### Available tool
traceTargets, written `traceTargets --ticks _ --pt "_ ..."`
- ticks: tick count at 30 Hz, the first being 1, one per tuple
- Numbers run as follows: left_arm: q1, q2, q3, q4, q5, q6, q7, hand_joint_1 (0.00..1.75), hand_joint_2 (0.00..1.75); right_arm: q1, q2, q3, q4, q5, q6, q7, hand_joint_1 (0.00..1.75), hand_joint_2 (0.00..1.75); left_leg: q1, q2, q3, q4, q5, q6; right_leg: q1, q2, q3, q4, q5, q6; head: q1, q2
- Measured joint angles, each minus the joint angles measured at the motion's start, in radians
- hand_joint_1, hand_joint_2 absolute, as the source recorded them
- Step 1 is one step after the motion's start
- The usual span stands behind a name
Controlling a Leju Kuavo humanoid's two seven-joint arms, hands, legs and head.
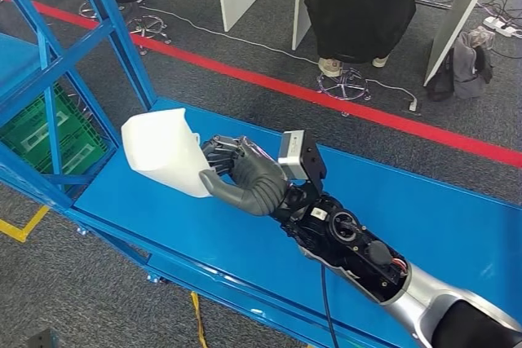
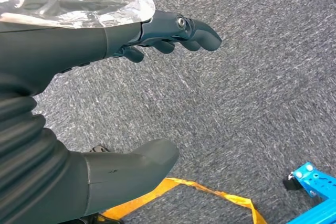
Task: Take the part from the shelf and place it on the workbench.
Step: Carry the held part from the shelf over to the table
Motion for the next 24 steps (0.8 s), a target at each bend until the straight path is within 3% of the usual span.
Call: traceTargets --ticks 24 --pt "0.000 -0.001 0.000 0.000 -0.015 0.013 -0.003 0.00 1.75 0.002 0.000 -0.014 -0.002 0.000 0.027 -0.002 1.75 1.75 0.000 0.000 0.000 0.000 0.000 0.000 0.000 0.000 0.000 0.000 0.000 0.000 0.000 0.000"
